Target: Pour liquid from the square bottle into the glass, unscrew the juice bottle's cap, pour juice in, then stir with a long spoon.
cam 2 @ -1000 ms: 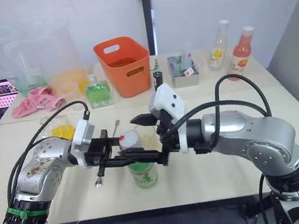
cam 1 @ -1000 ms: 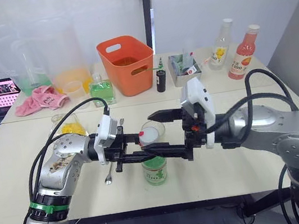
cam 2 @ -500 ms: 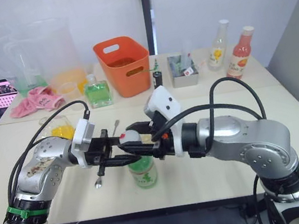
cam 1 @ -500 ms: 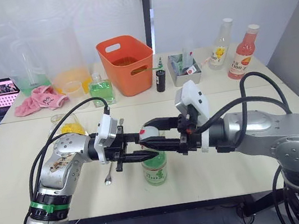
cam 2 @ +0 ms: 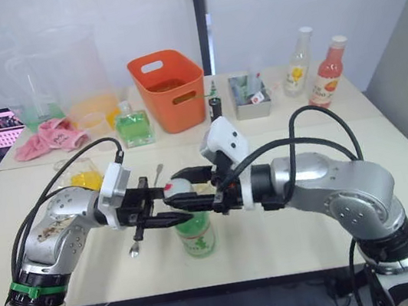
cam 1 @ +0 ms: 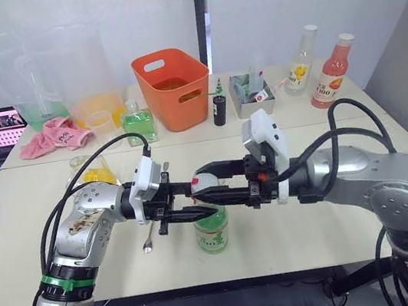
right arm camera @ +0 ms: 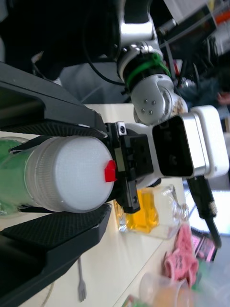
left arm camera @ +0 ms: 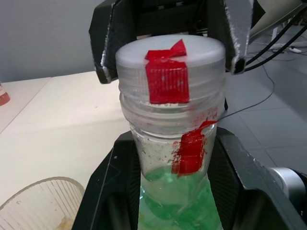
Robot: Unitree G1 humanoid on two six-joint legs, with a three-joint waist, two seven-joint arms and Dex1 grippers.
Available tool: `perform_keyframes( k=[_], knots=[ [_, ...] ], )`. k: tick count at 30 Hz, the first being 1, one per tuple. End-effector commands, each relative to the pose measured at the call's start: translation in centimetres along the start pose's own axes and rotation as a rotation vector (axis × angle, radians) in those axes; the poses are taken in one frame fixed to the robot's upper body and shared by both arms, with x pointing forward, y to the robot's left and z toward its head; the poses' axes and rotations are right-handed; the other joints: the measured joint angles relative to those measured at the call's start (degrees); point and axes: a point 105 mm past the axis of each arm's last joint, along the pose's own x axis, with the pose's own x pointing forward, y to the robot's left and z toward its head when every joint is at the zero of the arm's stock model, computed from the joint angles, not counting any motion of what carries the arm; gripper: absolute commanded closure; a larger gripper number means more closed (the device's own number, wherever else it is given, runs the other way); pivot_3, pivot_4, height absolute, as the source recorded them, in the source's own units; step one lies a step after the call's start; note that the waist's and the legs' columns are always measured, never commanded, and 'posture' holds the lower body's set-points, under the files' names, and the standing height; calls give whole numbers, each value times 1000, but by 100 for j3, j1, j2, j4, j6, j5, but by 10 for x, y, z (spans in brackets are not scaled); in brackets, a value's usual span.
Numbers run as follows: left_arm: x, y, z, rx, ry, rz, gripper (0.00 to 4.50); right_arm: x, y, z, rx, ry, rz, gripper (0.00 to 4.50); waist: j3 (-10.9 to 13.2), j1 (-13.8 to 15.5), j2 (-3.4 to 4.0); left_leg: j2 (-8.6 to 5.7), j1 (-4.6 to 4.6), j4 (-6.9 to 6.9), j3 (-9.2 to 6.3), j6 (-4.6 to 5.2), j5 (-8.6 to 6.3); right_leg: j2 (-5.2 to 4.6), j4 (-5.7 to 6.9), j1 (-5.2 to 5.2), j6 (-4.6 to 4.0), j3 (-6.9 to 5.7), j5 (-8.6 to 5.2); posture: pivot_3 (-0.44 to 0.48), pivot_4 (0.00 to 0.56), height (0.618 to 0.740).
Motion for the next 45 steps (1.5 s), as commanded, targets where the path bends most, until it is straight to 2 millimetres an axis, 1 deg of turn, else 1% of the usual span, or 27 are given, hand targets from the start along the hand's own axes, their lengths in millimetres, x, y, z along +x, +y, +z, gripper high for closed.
perform_keyframes(
  k=[1,4,6,9,11,15,22,24,29,35,42,45],
  knots=[
    [-2,-1,-5,-12,39,1,2748,-4,-8,-10,-39,89,168,2837,0,-4,0,0,1,-2,0,0,0,0,-2,0,3,0,-2,0,150,739],
    [-2,-1,-5,-10,39,2,2748,-4,-16,-7,-63,126,287,2837,0,-14,0,1,3,-2,0,0,0,1,-1,2,6,-1,-4,0,150,739],
    [-2,-1,-4,-9,38,4,2748,-5,-21,-9,-82,155,326,2837,0,-6,0,1,4,-2,0,0,0,1,-1,2,5,-1,-3,0,150,739],
    [-2,0,-4,-7,39,7,2748,-3,-30,-8,-100,170,322,2837,0,7,0,0,3,-2,-1,0,0,0,-4,4,3,-2,-2,0,150,739],
    [-3,0,-4,-6,39,9,2748,-2,-33,-5,-109,162,318,2837,0,8,0,1,3,-2,0,0,0,0,-3,4,2,-2,-1,0,150,739],
    [-3,0,-4,-6,40,9,2748,-3,-27,3,-124,127,325,2837,0,13,0,1,3,-2,-1,0,0,0,-2,4,2,-2,-1,0,150,739],
    [-2,-1,-5,-10,45,2,2748,-8,-18,43,-157,-22,282,2837,1,13,1,1,-3,-2,-1,0,0,0,4,-4,1,-2,-1,0,150,739],
    [-2,-1,-6,-12,46,0,2748,-9,-16,49,-163,-44,272,2837,1,15,1,0,-16,0,-2,-1,0,0,9,-19,0,-2,0,0,150,739],
    [-2,-1,-6,-14,46,-2,2748,-13,-18,53,-174,-56,230,2837,2,15,1,0,-39,3,-2,-1,0,0,20,-48,0,-1,0,0,150,739],
    [-2,-1,-9,-18,48,-5,2748,-16,-16,57,-181,-71,207,2837,2,13,1,-1,-65,5,-1,-1,1,0,25,-75,-2,-1,1,0,150,739],
    [0,-2,-12,-33,56,-12,2748,-18,-13,64,-205,-88,177,2837,2,15,1,-1,-67,5,-1,-1,1,0,26,-77,-2,-1,1,0,150,739],
    [1,-2,-12,-40,57,-16,2748,-19,-13,64,-216,-70,160,2837,2,14,1,-1,-67,5,-1,-1,1,0,26,-77,-2,-1,1,0,150,739]
  ],
)
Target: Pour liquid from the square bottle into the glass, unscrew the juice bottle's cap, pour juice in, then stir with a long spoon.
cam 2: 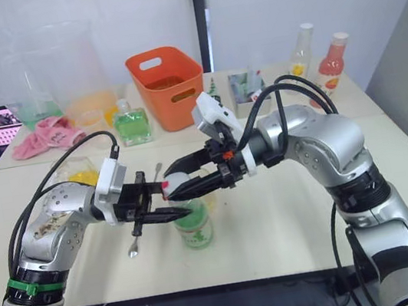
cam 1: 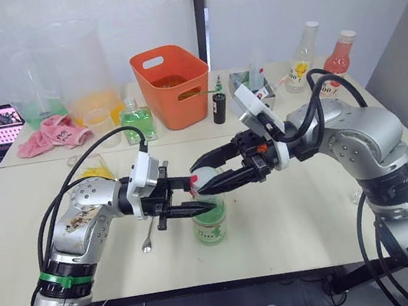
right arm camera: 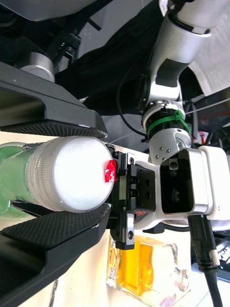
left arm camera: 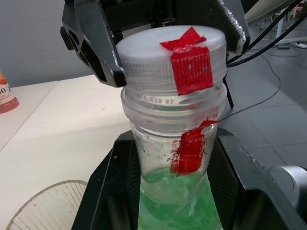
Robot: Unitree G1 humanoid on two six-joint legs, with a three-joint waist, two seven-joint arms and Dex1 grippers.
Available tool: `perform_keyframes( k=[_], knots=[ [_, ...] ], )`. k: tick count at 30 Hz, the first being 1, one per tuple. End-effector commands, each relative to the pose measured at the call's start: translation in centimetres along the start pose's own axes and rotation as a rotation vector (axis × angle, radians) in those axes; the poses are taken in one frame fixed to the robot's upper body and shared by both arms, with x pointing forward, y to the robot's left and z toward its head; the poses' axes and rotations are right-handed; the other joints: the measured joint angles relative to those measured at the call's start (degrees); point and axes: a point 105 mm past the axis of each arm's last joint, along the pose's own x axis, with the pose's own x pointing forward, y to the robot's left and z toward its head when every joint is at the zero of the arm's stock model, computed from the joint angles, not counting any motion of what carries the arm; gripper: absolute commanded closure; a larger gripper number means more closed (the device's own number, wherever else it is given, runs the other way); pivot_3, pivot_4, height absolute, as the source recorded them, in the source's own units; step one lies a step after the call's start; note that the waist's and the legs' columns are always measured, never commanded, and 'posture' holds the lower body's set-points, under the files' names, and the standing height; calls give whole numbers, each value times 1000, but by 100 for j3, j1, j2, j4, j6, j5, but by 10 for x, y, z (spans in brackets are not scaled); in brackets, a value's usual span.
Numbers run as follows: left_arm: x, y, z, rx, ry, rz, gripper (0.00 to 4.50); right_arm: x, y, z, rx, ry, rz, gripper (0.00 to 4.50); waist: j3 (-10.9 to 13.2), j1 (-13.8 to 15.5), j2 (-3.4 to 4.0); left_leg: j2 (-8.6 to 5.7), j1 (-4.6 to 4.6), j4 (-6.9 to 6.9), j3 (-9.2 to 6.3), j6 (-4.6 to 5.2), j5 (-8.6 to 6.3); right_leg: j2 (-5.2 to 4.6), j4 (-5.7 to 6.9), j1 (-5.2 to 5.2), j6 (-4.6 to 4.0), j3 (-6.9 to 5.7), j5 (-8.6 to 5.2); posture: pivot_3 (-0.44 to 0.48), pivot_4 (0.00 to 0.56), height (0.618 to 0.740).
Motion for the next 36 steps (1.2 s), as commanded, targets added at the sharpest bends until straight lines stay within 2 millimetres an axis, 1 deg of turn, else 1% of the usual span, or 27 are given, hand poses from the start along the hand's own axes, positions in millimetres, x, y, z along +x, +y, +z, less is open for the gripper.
perform_keyframes(
  k=[1,10,18,23,25,27,29,31,36],
  knots=[
    [3,-6,-19,-80,54,-23,2748,-20,6,45,-191,-88,-75,2837,0,0,0,0,0,0,0,0,0,0,0,0,0,0,0,0,150,739],
    [5,-11,-22,-107,58,-32,2748,-21,9,50,-204,-61,-105,2837,0,-4,0,0,0,0,0,0,0,0,1,-1,0,0,0,0,150,739],
    [5,-14,-31,-132,59,-29,2748,-20,9,54,-197,-77,-123,2837,0,-1,0,0,0,0,0,0,0,0,1,-1,0,0,0,0,150,739],
    [5,-15,-34,-136,59,-26,2748,-17,10,62,-207,-99,-125,2837,0,-4,0,0,0,0,0,0,0,0,1,0,0,0,0,0,150,739],
    [5,-15,-35,-136,58,-26,2748,-15,12,65,-210,-101,-117,2837,0,-1,11,0,1,0,1,0,0,0,2,-1,0,1,0,0,150,739],
    [6,-15,-36,-139,56,-25,2748,-13,15,70,-217,-114,-106,2837,-6,3,4,-1,17,-3,0,0,0,-1,2,13,0,0,0,0,150,739],
    [6,-15,-37,-140,55,-25,2748,-13,18,74,-220,-126,-97,2837,-8,1,1,0,61,-13,-4,3,-3,0,-5,63,-1,-3,0,0,150,739],
    [6,-15,-37,-139,54,-25,2748,-13,17,74,-224,-121,-103,2837,-7,-5,2,0,81,-15,0,4,-5,0,-24,87,-2,-1,-12,0,150,739],
    [0,-14,-34,-132,49,-21,2748,-14,15,65,-185,-98,-117,2837,-8,-5,2,0,82,-13,-1,4,-4,-1,-17,87,-2,0,-12,0,150,739]
  ],
)
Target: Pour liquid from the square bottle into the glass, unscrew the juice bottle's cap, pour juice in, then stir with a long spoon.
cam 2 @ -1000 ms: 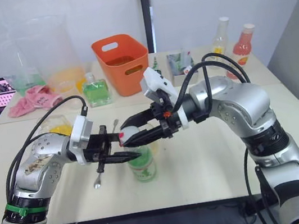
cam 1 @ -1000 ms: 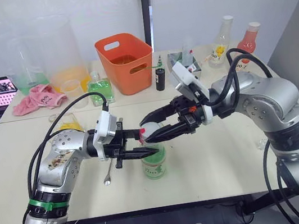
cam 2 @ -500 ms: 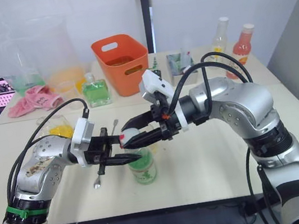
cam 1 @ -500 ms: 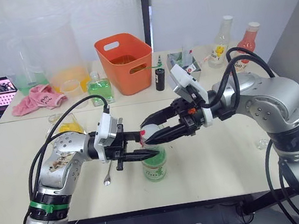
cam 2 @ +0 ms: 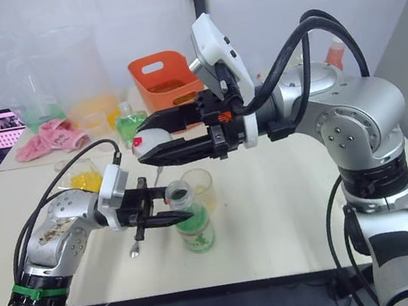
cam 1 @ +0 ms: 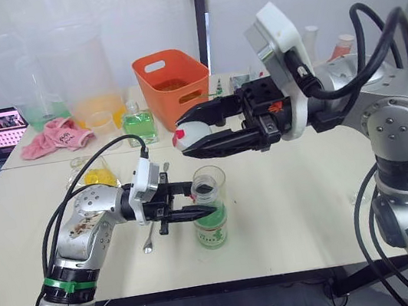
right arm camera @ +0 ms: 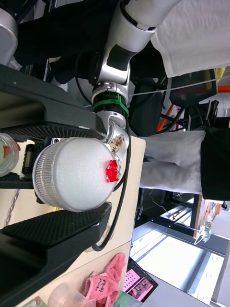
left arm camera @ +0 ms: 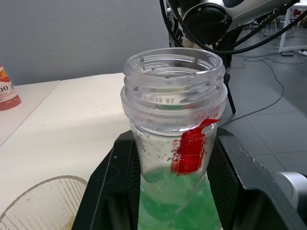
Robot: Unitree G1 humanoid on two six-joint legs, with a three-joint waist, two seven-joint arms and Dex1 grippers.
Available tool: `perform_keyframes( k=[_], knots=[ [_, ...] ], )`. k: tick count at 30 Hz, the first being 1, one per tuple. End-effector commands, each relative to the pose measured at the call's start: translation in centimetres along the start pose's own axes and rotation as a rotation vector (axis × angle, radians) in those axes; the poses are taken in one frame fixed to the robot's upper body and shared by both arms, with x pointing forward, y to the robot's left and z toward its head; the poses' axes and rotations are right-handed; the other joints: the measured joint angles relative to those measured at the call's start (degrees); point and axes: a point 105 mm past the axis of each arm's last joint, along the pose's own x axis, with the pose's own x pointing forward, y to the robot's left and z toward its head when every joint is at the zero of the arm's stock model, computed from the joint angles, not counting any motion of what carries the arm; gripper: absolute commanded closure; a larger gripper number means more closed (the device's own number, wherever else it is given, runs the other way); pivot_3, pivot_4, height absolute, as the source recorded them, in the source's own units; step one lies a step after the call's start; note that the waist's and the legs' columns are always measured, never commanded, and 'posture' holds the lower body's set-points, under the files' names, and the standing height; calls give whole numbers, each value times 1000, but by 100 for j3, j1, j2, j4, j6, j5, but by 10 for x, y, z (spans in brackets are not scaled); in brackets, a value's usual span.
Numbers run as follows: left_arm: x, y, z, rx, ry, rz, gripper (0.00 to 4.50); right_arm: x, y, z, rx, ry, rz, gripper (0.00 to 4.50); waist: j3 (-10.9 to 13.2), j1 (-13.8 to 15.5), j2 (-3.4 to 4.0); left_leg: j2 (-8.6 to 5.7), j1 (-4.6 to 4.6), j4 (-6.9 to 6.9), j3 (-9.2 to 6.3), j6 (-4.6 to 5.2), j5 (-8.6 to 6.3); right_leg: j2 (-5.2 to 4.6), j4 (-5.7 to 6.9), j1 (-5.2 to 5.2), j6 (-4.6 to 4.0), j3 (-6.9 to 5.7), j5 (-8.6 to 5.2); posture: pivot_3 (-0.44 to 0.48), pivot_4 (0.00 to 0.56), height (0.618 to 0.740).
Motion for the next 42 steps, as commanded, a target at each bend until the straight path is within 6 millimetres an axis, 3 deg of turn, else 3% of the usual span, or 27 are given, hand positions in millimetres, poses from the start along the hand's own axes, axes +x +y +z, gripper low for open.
perform_keyframes(
  k=[1,5,13,17,18,22,26,32,38,40,42],
  knots=[
    [-2,-9,-21,-85,69,-32,2748,-7,1,-4,3,14,-22,2837,0,1,0,0,0,0,0,0,0,0,0,0,0,0,0,0,150,739],
    [-1,-6,-18,-74,68,-30,2748,-28,-4,-29,57,69,-130,2837,0,15,0,-1,-2,0,0,0,0,0,-2,0,0,0,0,0,150,739],
    [-1,-3,-12,-58,51,-19,2748,-97,-6,-98,241,176,-556,2837,0,7,-2,-1,-5,-1,1,0,0,0,-4,-3,1,3,-1,0,150,739],
    [-2,-1,-9,-49,37,-9,2748,-154,14,-174,406,278,-980,2837,-12,38,-20,-1,-3,-2,-2,0,0,2,-7,3,3,4,-2,0,150,739],
    [-2,-1,-8,-47,35,-8,2748,-161,19,-183,422,289,-1033,2837,-13,46,-22,-2,-4,-4,-4,0,0,2,-11,6,5,4,-6,0,150,739],
    [-2,-2,-7,-44,30,-6,2748,-166,28,-199,419,283,-1134,2837,-9,-98,-1,-12,-15,5,8,-1,1,-3,-6,-4,12,28,-5,0,150,739],
    [-3,-4,-7,-42,33,-7,2748,-186,41,-233,447,355,-1307,2837,-12,-120,-2,-10,4,-1,-3,-1,1,2,-1,10,31,20,-24,0,150,739],
    [-1,-3,-7,-43,33,-4,2748,-188,43,-258,475,350,-1337,2837,-12,-122,-1,-12,0,-1,1,-1,1,-2,-6,9,18,22,-16,0,150,739],
    [-2,-2,-6,-39,34,-1,2748,-190,45,-270,494,340,-1336,2837,-14,-125,-2,-12,3,-1,1,-1,1,-1,-5,13,19,23,-16,0,150,739],
    [-5,-2,-5,-37,33,3,2748,-189,47,-272,503,327,-1332,1834,-14,-126,-2,-12,3,-1,1,-2,1,-1,-5,13,19,23,-16,0,150,739],
    [-7,-3,-4,-36,31,8,2748,-189,47,-269,498,300,-1332,1168,-15,-129,-3,-12,3,-1,1,-2,1,-1,-5,12,17,23,-15,0,150,739]
  ],
)
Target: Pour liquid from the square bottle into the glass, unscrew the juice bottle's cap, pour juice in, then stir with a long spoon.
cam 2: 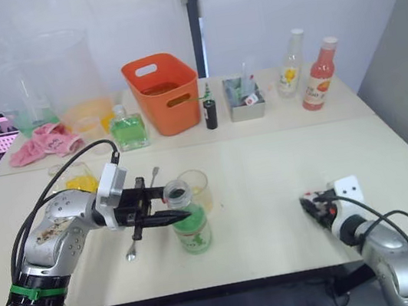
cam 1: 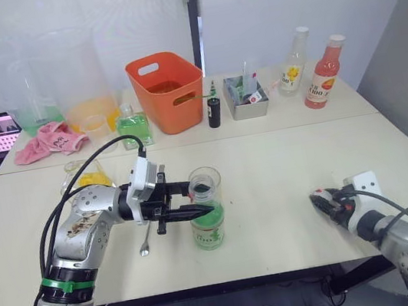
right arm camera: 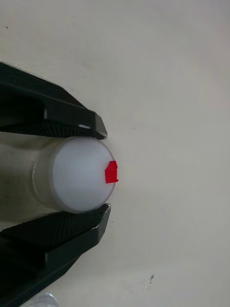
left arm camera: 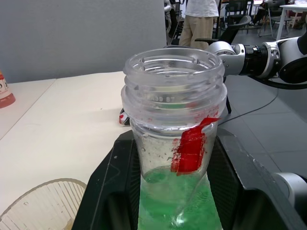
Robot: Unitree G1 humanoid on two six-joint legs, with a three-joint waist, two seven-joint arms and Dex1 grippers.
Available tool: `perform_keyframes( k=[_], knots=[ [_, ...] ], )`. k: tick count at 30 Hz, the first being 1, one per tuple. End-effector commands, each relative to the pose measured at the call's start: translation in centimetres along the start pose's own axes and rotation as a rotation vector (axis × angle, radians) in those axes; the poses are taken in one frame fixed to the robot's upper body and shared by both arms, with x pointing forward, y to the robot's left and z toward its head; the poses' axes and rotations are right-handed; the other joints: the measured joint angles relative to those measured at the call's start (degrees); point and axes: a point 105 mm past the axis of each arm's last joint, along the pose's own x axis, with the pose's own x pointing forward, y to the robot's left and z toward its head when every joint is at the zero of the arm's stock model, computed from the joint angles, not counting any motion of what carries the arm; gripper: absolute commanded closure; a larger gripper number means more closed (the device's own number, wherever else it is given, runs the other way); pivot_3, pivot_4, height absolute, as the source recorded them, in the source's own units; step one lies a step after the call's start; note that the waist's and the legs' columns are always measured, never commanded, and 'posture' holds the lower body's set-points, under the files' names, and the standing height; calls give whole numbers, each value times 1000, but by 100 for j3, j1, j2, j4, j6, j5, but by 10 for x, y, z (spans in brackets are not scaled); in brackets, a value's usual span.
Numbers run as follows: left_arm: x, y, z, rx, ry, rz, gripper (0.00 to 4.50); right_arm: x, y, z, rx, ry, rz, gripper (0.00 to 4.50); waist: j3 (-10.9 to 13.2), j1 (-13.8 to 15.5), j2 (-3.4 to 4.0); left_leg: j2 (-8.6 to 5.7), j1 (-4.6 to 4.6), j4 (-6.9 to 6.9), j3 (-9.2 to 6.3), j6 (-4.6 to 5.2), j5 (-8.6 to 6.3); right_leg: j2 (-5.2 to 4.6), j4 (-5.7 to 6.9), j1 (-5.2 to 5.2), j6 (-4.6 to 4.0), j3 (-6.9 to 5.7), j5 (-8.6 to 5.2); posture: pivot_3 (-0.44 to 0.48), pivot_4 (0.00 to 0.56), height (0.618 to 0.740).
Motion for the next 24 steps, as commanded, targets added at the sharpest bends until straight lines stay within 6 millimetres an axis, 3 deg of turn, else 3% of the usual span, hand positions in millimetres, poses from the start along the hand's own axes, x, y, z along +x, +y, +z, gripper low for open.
perform_keyframes(
  k=[1,3,4,9,11,14,19,24],
  knots=[
    [-1,-5,-5,-19,27,-14,2748,-2,2,7,17,-46,22,817,0,-1,-1,0,0,0,-1,0,0,0,0,0,0,0,0,0,150,739],
    [-3,-5,-2,-13,18,-9,2748,-4,6,22,13,-102,48,165,0,1,-1,0,0,1,0,0,0,0,0,0,1,0,0,0,150,739],
    [-4,-5,1,-11,13,-7,2748,-4,8,27,0,-122,62,44,0,0,0,0,0,1,0,0,0,0,1,0,1,0,0,0,150,739],
    [-17,-5,15,-9,7,31,2748,-11,29,71,-85,-249,147,44,6,-39,7,1,-3,-5,0,0,0,1,4,-9,-1,1,0,0,150,739],
    [-27,-3,22,-15,15,77,2748,-19,47,99,-117,-319,220,44,18,-54,9,2,-4,-6,1,0,0,1,10,-13,-1,2,-1,0,150,739],
    [-36,3,33,-9,24,134,2748,-30,76,119,-128,-341,340,44,21,-18,7,3,-6,-6,-3,0,0,3,15,-16,0,0,-4,0,150,739],
    [-45,14,48,33,50,194,2748,-44,122,124,-126,-282,530,44,25,75,-4,0,-28,6,-12,-1,0,2,1,-14,-2,-6,-3,0,150,739],
    [-60,39,54,131,116,303,2748,-44,139,121,-112,-234,589,44,28,84,-9,-1,-37,8,-13,-1,1,2,2,-22,-3,-7,0,0,150,739]
  ],
)
